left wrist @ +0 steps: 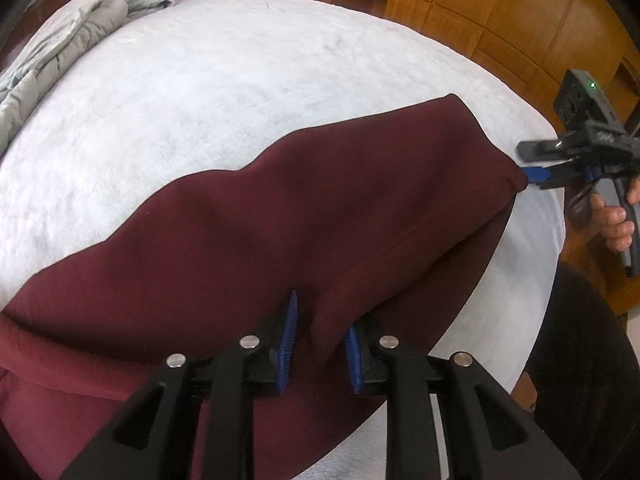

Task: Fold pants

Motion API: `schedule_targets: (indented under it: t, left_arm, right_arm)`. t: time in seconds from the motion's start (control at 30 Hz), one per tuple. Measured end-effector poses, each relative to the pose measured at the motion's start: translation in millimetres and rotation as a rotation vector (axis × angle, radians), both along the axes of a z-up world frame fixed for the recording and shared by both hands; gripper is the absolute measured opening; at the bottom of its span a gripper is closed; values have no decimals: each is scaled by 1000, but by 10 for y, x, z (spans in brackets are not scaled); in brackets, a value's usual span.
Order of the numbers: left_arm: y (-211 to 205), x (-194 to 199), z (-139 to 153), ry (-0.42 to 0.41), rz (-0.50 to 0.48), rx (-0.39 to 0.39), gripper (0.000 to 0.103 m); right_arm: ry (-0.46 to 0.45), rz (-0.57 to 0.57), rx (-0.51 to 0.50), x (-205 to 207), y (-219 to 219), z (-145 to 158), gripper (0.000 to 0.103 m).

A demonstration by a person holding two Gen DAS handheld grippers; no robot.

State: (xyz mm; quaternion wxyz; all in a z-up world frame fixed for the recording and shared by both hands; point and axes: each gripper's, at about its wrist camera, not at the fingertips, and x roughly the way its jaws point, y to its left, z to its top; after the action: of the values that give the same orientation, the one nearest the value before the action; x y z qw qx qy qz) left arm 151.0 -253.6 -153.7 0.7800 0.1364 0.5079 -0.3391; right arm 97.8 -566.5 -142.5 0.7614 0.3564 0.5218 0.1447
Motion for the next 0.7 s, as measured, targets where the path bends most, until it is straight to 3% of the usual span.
schedule_targets:
  t: [0.03,0.1,0.2,0.37,0.43,0.53,0.63,0.7]
  left_arm:
    - [13,-9,-9,3,4,-3,22]
    - [19,-25,-6,18,16,-14,22]
    - [56,-25,72,37,36,-40,22]
    - [-35,-225,362,-19,12,-68,22]
    - [-94,-311,370,-17,8,-74,22]
    - [-164,-357,168,13,17,-38,22]
    - [-127,-359,-18,36,63,-70,22]
    - [-109,-342,6,50,94,-101,23]
  right_arm:
    - [-5,16,1,15,42,5,46]
    - [6,51,-11,41,91,-16,16]
    - [-21,19,-8,38,5,72,14]
    - [-118,4,-86,-48,-125,457,14]
    - [-70,12,-175,-48,-99,436,14]
    - [94,30,-265,-32,-26,84,14]
    - [94,27,-284,-20,51,64,16]
    - [61,22,-322,-11,116,194,32]
